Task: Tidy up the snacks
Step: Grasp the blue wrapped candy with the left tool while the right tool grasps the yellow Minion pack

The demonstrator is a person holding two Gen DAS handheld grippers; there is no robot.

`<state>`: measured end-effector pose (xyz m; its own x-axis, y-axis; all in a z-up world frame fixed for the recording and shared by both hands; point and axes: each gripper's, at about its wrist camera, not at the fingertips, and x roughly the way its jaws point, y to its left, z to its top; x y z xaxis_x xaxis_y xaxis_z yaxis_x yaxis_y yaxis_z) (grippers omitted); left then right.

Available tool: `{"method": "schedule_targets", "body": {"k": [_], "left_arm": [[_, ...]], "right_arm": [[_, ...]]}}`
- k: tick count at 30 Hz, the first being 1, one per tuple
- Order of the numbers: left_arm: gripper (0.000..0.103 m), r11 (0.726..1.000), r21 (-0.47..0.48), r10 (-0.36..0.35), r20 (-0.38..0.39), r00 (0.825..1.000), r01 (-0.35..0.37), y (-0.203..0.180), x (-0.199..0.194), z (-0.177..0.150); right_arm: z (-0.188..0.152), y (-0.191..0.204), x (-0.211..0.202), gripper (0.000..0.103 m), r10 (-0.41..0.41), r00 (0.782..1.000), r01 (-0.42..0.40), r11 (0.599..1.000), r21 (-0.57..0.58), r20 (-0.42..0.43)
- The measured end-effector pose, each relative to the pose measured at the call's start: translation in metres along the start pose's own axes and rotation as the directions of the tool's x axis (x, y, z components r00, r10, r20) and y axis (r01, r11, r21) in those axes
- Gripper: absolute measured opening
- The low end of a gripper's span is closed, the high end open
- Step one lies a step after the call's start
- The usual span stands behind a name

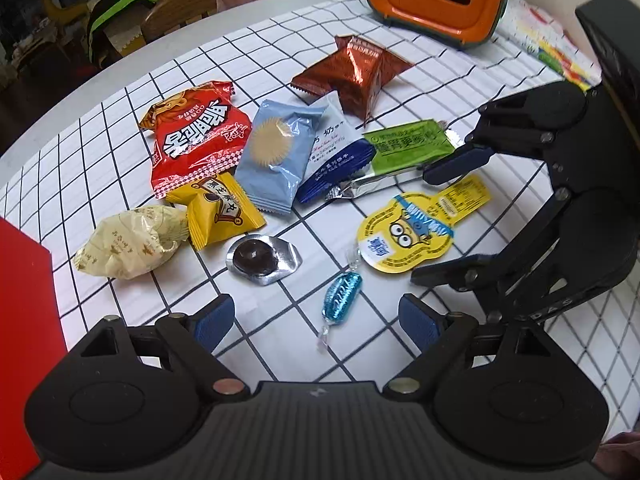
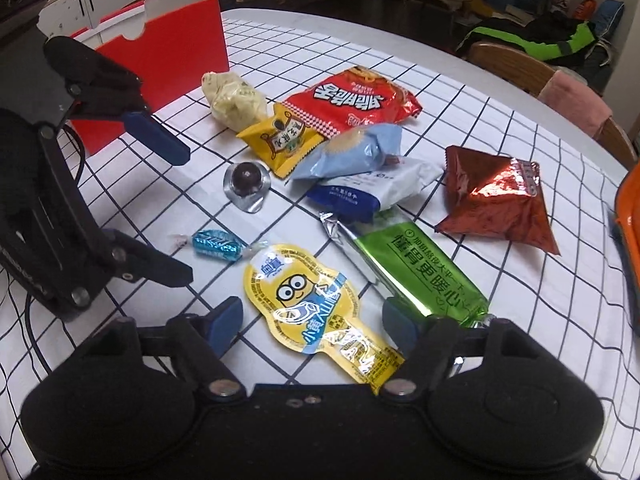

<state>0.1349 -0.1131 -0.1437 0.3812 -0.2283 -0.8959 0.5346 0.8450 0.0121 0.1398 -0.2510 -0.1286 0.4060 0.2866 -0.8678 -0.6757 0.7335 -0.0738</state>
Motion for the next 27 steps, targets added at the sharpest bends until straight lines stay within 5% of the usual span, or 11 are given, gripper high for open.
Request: {"method": "schedule_targets", "body": {"k": [9, 27], "left_arm": [[0.081, 1.0, 0.016, -0.026, -0.02, 0.999, 0.026, -0.001, 0.014, 0.008], [0.017, 0.995, 0.082, -0.054, -0.048, 0.997, 0.058, -0.02, 0.018, 0.01]], "right_arm": [[-0.005, -0.001, -0.001, 0.055, 0.012, 0.999, -0.013, 0.999, 0.031, 0.034], [-0.029, 0.008, -0.023, 0.051, -0.076, 0.997, 0.066, 0.975, 0.211, 0.036]]}}
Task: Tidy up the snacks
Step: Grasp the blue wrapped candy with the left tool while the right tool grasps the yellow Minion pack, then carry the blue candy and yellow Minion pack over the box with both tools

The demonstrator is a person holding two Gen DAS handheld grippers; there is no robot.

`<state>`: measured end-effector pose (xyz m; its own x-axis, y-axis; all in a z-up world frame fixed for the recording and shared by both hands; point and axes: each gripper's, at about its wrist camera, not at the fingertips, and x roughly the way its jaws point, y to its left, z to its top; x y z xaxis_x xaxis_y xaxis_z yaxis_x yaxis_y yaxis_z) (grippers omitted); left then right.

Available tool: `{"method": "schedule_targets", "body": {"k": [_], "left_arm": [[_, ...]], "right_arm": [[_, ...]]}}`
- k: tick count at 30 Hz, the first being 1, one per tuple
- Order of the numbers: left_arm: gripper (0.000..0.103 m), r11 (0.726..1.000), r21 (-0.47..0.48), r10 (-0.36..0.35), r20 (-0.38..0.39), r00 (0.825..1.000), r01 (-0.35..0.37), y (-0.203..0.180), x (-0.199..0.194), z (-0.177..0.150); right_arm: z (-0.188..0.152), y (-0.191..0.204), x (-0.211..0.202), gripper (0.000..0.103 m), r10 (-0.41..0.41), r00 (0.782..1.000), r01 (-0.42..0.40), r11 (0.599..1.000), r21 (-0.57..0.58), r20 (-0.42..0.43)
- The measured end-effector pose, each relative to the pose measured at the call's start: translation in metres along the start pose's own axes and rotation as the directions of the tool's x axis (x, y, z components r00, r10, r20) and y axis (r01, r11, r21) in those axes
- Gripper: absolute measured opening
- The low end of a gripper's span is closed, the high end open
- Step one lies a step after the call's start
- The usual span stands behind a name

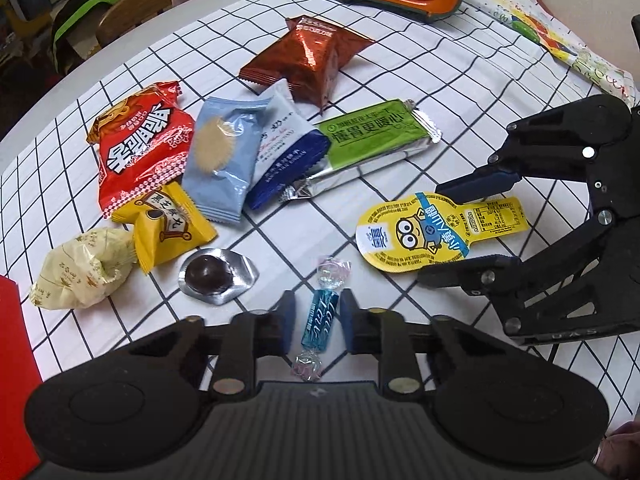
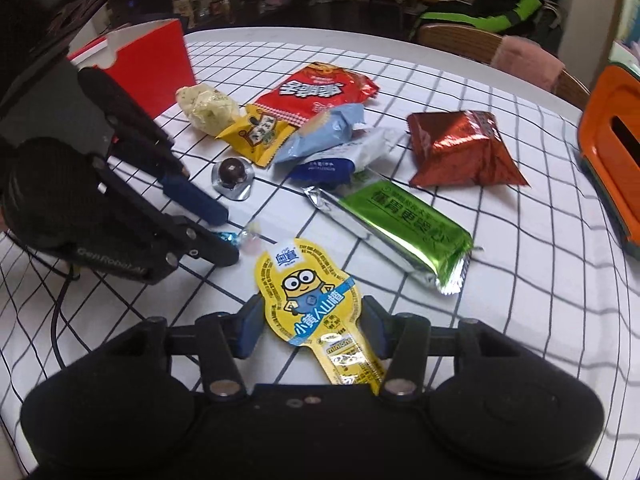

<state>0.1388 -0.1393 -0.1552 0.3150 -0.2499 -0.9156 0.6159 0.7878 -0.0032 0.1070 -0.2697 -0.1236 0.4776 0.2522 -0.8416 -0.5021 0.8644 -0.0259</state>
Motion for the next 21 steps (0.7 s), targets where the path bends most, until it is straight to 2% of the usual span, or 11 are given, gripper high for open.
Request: {"method": "schedule_targets", "body": {"k": [1, 5, 10, 21], "left_arm": [[0.013, 1.0, -0.001, 0.002, -0.002, 1.0, -0.002, -0.001, 0.0, 0.0], [0.012, 1.0, -0.008, 0.026, -0.004, 1.0, -0.026, -0.006, -0.002, -0.003], [0.012, 0.997, -0.082, 0.017, 0.019, 1.0, -0.015, 0.002, -0.018, -0.007], [0.012, 0.981, -0.188, 0.055, 0.093, 0.994, -0.036, 0.022, -0.078, -0.033]], "right_arm": [[-0.001, 0.0, -0.001, 0.051, -0.01, 1.0, 0.01, 1.0, 0.015, 0.0], [-0.004, 0.002, -0.008, 0.051, -0.037, 0.999, 0.037, 0.996, 0.086, 0.005], [-0.005, 0.009, -0.023, 0.051, -0.058, 0.998, 0.053, 0.987, 0.152, 0.027], [0.015, 0.045, -0.066, 0.051, -0.073, 0.993, 0.056, 0.982, 0.18, 0.09]]}}
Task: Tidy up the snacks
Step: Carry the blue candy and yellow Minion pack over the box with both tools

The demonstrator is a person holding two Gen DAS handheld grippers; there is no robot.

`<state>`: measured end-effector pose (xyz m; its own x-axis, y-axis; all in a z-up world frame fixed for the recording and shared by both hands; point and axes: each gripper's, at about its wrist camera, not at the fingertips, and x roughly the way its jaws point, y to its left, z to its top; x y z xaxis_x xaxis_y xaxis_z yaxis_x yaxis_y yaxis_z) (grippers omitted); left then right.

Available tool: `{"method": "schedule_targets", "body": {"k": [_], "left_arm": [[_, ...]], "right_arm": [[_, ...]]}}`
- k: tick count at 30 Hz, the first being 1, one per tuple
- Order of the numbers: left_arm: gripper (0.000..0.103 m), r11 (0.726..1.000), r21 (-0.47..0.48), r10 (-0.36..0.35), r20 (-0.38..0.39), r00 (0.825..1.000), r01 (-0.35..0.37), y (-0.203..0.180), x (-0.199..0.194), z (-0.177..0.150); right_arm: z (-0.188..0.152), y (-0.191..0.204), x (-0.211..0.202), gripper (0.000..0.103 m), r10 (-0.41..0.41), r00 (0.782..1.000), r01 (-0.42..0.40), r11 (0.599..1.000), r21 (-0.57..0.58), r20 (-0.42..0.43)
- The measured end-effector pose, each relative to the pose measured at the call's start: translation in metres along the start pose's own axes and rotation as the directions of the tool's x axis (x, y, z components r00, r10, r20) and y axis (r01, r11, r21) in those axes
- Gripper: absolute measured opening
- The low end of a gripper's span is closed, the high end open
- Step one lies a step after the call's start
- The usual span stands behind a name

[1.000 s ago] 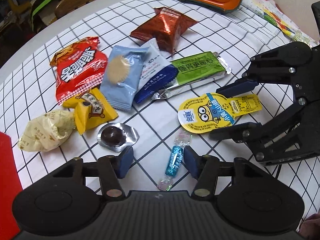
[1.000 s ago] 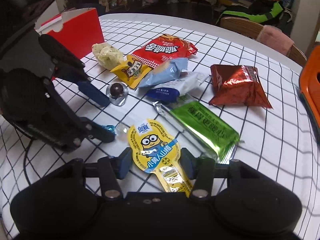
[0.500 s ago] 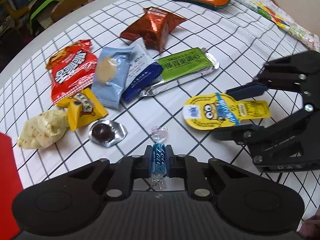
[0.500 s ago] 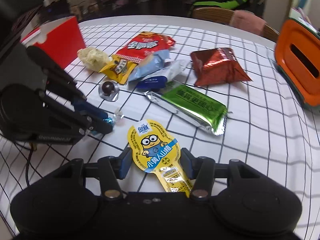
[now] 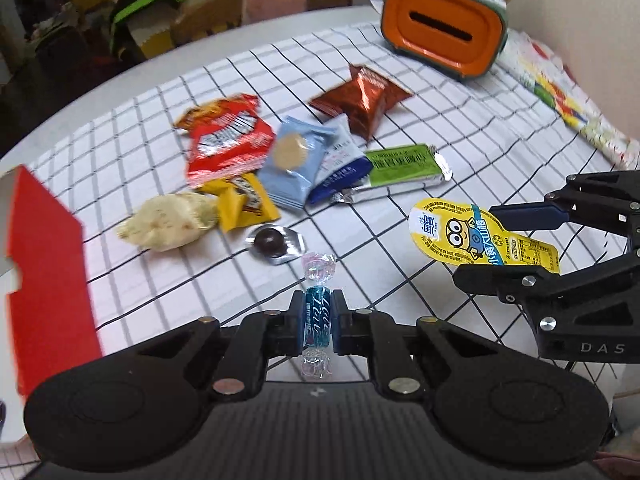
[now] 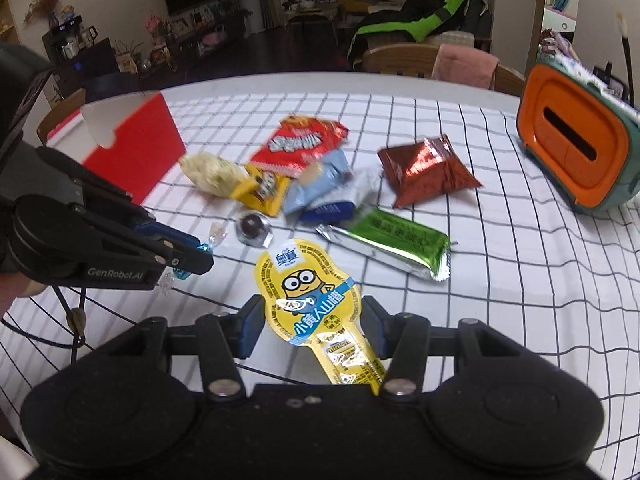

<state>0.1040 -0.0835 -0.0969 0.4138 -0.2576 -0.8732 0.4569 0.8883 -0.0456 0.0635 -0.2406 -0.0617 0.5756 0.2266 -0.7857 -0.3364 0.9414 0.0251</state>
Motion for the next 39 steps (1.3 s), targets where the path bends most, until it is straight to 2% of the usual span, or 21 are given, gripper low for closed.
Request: {"method": "schedule_targets", "body": {"k": [10, 20, 28, 39], "left_arm": [[0.012, 0.993, -0.094, 0.073, 0.064, 0.995, -0.067, 0.033, -0.06, -0.018], [0.012, 0.977, -0.172, 0.145, 0.103, 0.984, -0.126, 0.092, -0.107, -0.03], [0.012, 0.953, -0.242, 0.214, 0.112, 0.97, -0.183, 0.154, -0.132, -0.038], [0.012, 0.908, -0.325, 0.314, 0.112, 0.943, -0.264, 0.245, -0.151, -0.055]], "right_arm": [[0.026, 0.049, -0.021, 0.051, 0.025, 0.999, -0.024, 0.999, -0.025, 0.03], [0.065, 0.114, -0.026, 0.051, 0.063, 0.996, -0.052, 0.989, -0.139, 0.071], [0.1, 0.174, -0.009, 0.051, 0.089, 0.993, -0.067, 0.969, -0.236, 0.081], [0.145, 0.236, 0.038, 0.051, 0.113, 0.992, -0.092, 0.957, -0.274, 0.061]]}}
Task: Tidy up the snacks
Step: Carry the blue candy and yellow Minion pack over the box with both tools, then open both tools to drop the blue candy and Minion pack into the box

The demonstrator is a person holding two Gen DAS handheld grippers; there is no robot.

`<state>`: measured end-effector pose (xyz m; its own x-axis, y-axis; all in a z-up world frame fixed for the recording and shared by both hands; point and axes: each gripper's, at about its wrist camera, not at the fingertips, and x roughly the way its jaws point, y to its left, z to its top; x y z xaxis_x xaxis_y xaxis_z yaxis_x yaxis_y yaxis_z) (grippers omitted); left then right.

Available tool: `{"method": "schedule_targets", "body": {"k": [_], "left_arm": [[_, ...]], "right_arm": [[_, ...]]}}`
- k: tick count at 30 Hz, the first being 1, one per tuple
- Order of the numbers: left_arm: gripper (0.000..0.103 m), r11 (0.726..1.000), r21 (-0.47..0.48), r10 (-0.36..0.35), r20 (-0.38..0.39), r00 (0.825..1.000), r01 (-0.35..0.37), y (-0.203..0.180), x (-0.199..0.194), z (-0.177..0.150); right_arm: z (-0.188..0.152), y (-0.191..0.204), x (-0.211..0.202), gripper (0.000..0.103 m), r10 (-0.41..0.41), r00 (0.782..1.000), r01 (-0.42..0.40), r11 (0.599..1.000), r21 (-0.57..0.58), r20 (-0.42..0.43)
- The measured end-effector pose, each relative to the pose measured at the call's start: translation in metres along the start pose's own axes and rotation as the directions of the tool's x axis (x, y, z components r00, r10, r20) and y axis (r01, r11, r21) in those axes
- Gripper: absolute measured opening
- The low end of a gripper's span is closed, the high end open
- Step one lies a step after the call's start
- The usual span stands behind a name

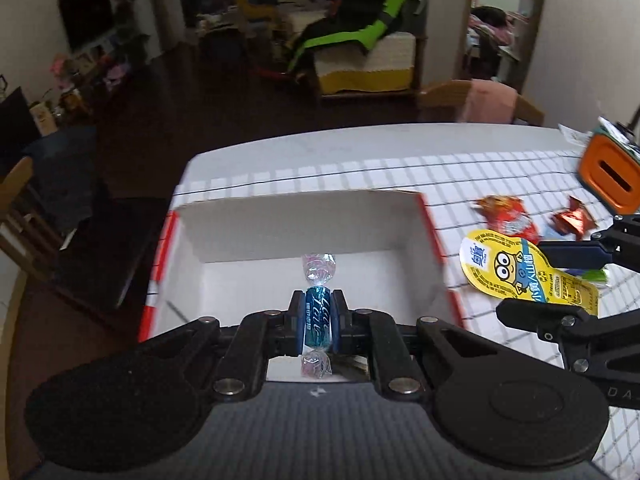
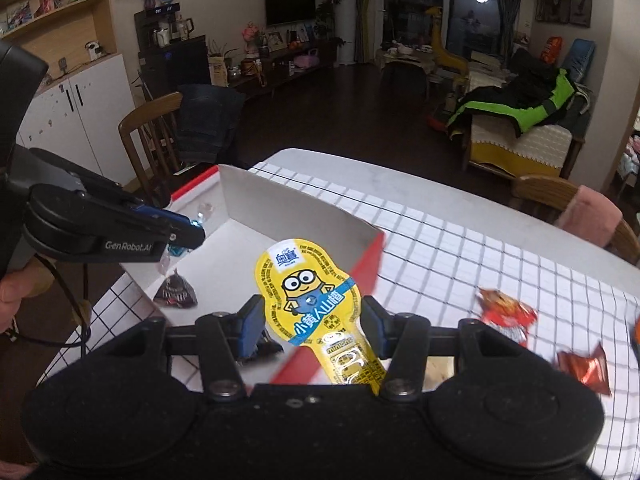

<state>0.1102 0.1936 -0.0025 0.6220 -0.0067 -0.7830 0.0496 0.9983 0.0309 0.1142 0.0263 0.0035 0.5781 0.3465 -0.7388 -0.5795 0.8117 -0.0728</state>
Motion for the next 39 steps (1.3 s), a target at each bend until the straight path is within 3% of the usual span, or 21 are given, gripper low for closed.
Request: {"method": "schedule_targets", "body": {"k": [12, 21, 28, 33, 39], "left_arm": [[0.012, 0.999, 0.011, 0.033, -0.081, 0.996, -0.032, 0.059, 0.052, 0.005], [0.012, 0.999, 0.038, 0.035, -0.18, 0.983, -0.029, 0.066, 0.092, 0.003], [0.012, 0.996, 0.094, 0.028, -0.242, 0.97, -0.006, 0.06, 0.112, 0.006], [0.012, 0.99, 0.14, 0.055, -0.307, 0.95, -0.012, 0.052, 0.122, 0.009], [0.012, 0.987, 0.161, 0.055, -0.313, 0.948, -0.004, 0.047, 0.124, 0.01]], "right_arm": [[0.02, 0.046, 0.089, 0.051, -0.049, 0.997, 0.038, 0.987, -0.159, -0.064], [0.018, 0.055, 0.143, 0.051, -0.025, 0.985, -0.002, 0.987, -0.159, -0.169], [0.011, 0.056, 0.162, 0.051, -0.013, 0.971, -0.022, 0.99, -0.142, -0.239], [0.008, 0.054, 0.167, 0.051, -0.015, 0.965, -0.025, 0.988, -0.15, -0.261], [0.007, 0.051, 0.168, 0.051, -0.021, 0.962, -0.016, 0.991, -0.132, -0.273]]}}
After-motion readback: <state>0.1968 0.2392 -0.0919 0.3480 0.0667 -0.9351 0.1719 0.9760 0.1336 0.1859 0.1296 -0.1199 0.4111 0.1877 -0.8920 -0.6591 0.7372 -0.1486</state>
